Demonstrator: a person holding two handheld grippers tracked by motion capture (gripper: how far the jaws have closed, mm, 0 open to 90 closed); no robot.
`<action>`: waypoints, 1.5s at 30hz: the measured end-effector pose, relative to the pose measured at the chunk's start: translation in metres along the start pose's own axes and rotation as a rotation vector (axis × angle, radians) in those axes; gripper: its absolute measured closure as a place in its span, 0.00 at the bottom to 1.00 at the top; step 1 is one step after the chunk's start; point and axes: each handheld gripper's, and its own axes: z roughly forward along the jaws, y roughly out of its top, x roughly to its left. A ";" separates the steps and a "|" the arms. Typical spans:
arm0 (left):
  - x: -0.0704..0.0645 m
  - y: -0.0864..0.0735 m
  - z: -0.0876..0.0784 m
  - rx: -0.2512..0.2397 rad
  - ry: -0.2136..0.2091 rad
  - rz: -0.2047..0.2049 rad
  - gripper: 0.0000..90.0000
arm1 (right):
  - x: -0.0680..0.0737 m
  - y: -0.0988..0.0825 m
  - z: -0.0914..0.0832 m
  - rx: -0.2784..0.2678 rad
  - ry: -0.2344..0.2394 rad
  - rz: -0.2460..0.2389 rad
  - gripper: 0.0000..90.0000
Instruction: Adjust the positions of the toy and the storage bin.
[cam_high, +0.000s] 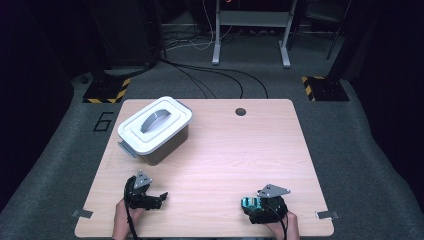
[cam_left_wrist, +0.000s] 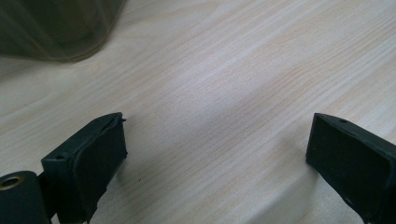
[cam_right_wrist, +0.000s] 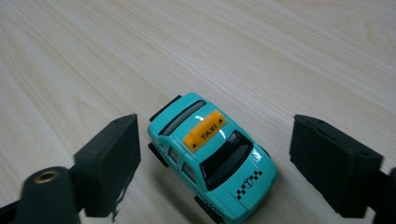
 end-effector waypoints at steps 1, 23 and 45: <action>0.000 0.000 0.000 0.000 0.000 0.000 0.05 | 0.000 0.000 0.000 -0.001 0.003 -0.006 0.27; 0.000 0.000 0.000 -0.001 0.001 -0.001 0.05 | -0.002 -0.003 -0.005 -0.010 0.007 -0.045 0.52; -0.001 0.000 0.001 -0.008 0.004 -0.005 0.06 | 0.000 -0.003 -0.004 -0.045 -0.046 -0.012 0.58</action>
